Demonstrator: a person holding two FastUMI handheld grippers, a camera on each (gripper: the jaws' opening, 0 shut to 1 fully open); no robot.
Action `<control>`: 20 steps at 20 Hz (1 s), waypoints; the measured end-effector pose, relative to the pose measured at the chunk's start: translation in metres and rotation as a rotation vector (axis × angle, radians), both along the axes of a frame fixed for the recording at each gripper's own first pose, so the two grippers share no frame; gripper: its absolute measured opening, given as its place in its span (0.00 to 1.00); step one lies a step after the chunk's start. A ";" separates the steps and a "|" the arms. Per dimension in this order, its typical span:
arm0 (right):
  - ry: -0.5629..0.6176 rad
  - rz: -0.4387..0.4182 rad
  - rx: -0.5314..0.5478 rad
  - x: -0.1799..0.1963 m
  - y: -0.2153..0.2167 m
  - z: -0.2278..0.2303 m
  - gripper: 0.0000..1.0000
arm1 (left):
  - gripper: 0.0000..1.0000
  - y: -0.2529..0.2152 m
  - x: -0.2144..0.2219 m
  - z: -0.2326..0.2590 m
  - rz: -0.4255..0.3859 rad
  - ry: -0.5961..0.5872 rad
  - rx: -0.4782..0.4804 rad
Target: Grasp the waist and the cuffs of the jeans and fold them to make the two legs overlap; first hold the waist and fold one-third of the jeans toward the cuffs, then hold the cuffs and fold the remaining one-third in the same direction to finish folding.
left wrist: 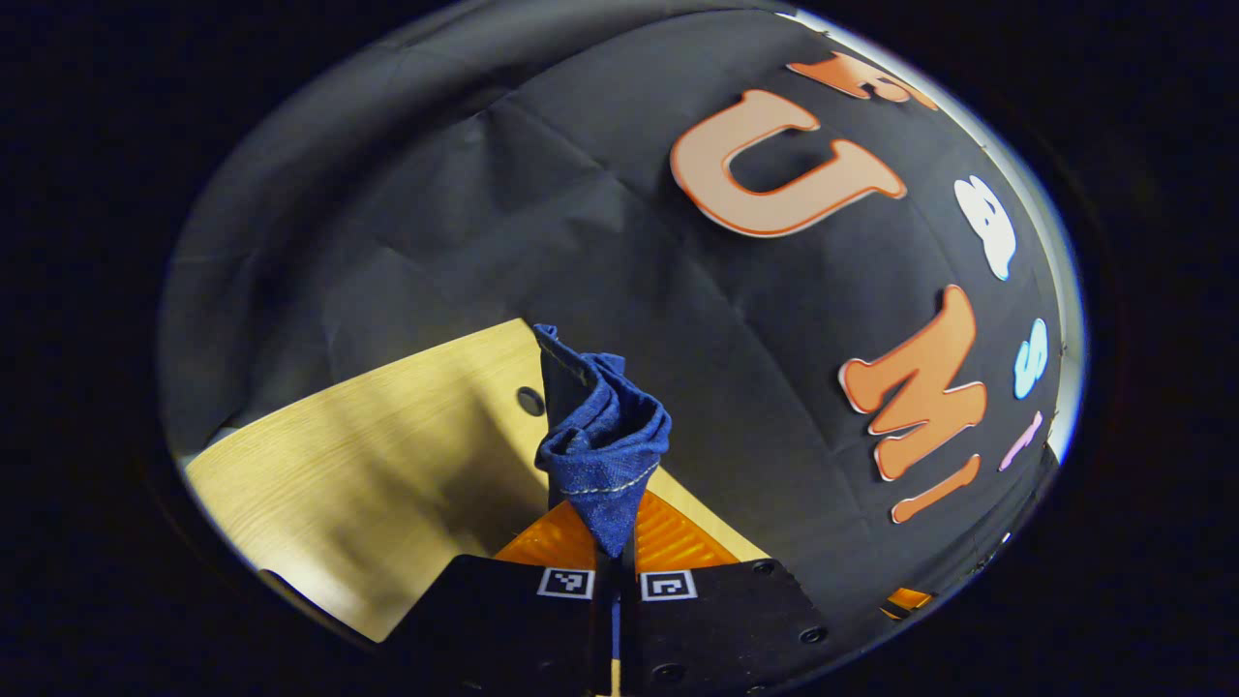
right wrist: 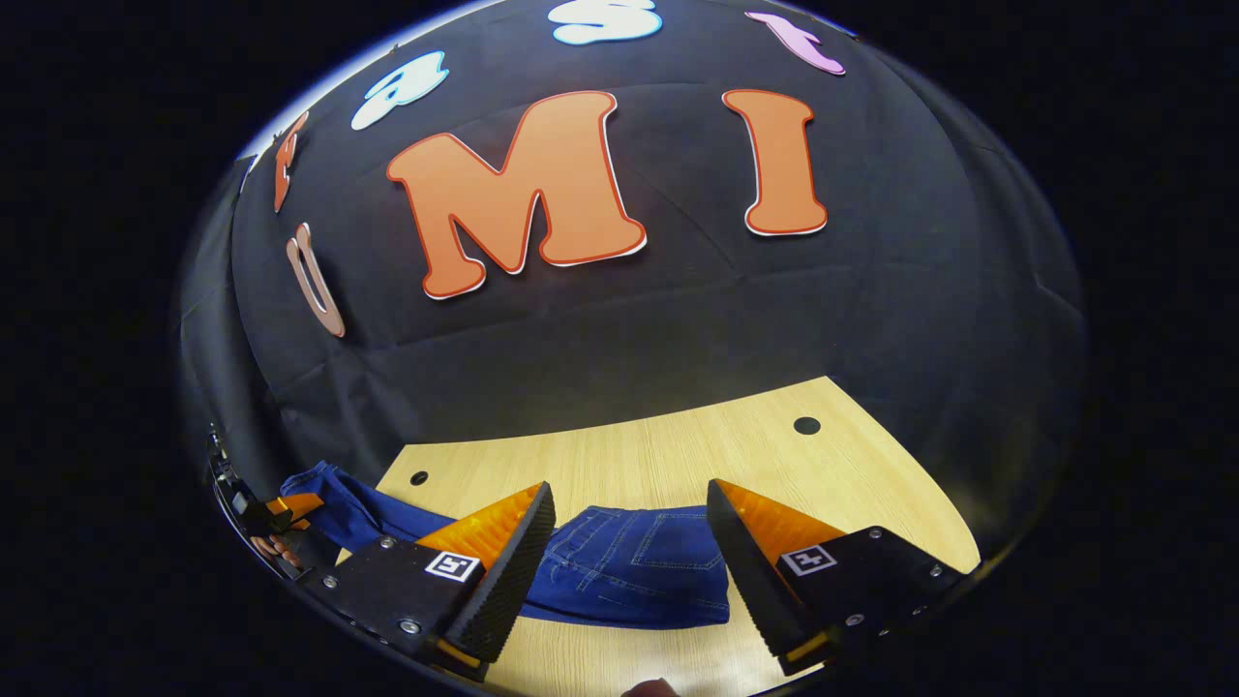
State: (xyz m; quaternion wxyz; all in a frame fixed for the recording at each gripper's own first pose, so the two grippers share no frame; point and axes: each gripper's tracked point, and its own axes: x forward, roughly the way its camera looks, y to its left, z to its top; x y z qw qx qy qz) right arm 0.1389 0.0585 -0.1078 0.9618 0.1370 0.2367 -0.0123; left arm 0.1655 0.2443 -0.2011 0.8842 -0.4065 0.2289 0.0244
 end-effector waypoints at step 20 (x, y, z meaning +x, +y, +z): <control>-0.014 -0.060 0.077 -0.014 -0.113 -0.018 0.98 | 0.04 -0.368 0.023 0.025 -0.506 0.000 0.188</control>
